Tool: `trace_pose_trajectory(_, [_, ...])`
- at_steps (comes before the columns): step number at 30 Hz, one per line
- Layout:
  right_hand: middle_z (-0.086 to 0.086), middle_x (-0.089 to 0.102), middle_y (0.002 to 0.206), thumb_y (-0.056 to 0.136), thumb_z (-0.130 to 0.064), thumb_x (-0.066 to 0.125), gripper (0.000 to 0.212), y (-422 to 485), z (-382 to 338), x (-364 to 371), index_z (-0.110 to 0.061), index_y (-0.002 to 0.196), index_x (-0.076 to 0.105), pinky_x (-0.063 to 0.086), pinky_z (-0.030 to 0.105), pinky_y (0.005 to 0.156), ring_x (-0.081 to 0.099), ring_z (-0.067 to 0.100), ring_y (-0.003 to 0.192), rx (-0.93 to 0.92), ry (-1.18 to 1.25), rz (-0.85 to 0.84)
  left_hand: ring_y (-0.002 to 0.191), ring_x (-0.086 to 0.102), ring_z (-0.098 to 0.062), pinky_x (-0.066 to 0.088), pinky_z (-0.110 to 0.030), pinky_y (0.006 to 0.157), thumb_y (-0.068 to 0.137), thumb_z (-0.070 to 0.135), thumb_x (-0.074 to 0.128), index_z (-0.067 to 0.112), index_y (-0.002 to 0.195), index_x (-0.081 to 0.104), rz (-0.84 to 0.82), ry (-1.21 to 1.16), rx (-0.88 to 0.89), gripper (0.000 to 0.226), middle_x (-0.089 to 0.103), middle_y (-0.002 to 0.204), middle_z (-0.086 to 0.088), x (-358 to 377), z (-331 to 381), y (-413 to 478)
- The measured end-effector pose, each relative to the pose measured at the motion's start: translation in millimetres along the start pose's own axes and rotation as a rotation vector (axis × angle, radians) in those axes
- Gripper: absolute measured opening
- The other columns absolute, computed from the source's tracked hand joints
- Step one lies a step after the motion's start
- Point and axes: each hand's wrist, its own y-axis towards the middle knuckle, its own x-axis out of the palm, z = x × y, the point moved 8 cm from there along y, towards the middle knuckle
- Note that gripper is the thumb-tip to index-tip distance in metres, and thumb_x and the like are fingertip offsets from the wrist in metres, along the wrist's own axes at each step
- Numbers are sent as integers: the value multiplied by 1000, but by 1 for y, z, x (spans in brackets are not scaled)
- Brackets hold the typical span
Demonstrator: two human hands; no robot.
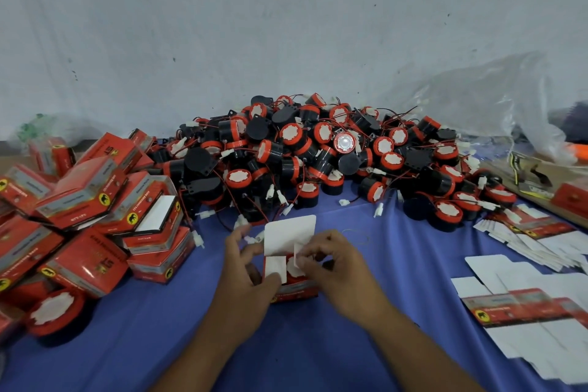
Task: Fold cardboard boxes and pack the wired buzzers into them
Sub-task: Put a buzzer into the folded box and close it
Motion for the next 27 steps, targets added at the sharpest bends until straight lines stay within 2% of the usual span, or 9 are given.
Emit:
trace_pose_trajectory(3, [-8, 52, 116, 88, -20, 74, 46, 0, 13, 4, -34, 121, 45, 51, 18, 69, 58, 9, 96, 141, 92, 19, 54, 43, -13, 41, -20, 51, 88, 0, 62, 52, 117, 53, -79, 73, 22, 60, 67, 84, 12, 4, 3, 1])
trace_pose_trajectory(5, [-11, 50, 122, 89, -13, 73, 57, 2, 5, 2, -35, 132, 43, 52, 20, 69, 57, 14, 94, 64, 96, -44, 55, 42, -22, 40, -26, 50, 90, 4, 64, 42, 109, 61, -81, 104, 14, 42, 62, 74, -4, 2, 2, 2])
trace_pose_trajectory(9, [-8, 59, 114, 87, 2, 68, 39, -1, -7, 6, -23, 116, 75, 46, 17, 82, 57, 1, 99, -92, -30, -213, 72, 59, -17, 52, -33, 65, 89, 3, 68, 25, 94, 70, -18, 159, 106, 23, 65, 98, 11, 0, 11, -1])
trace_pose_trajectory(12, [-28, 49, 129, 93, -36, 68, 37, -6, -9, 9, -40, 130, 63, 37, 9, 99, 44, -5, 121, -152, -146, -332, 74, 61, -10, 51, -26, 68, 90, 1, 66, 28, 99, 72, -17, 223, 102, 30, 62, 110, 24, -3, 12, -3])
trace_pose_trajectory(15, [-25, 46, 138, 98, -35, 63, 41, -5, -4, 8, -29, 138, 58, 38, 19, 109, 41, -6, 129, -125, -112, -333, 70, 62, -12, 52, -24, 65, 90, 1, 61, 32, 108, 71, -145, 117, 64, 37, 59, 118, 26, -1, 10, -4])
trace_pose_trajectory(18, [-13, 50, 135, 95, -22, 68, 42, -3, -2, 10, -21, 136, 61, 43, 21, 104, 47, -2, 125, -102, -51, -319, 92, 63, -7, 54, -24, 75, 87, 24, 66, 43, 110, 65, -228, 107, 68, 29, 55, 124, 26, 4, 11, -7])
trace_pose_trajectory(21, [-13, 58, 121, 87, -29, 76, 38, -1, -2, 6, -36, 123, 67, 50, 30, 99, 57, 6, 116, -95, 34, -255, 113, 54, -2, 52, -25, 87, 90, 28, 71, 44, 114, 61, -179, 259, 137, 31, 53, 122, 30, 4, 10, -7])
trace_pose_trajectory(23, [-17, 61, 113, 83, -37, 77, 32, 0, -3, 3, -45, 113, 70, 52, 32, 97, 60, 7, 112, -93, 57, -227, 118, 50, 0, 48, -23, 92, 92, 31, 67, 43, 114, 61, -156, 264, 139, 26, 55, 122, 33, 3, 9, -5])
trace_pose_trajectory(27, [-14, 62, 113, 89, -27, 75, 26, 3, 5, 4, -29, 116, 75, 51, 32, 97, 61, 7, 109, -83, 17, -200, 120, 54, 5, 47, -16, 96, 92, 39, 58, 36, 115, 66, -196, 199, 152, 25, 58, 128, 29, 4, 7, -1])
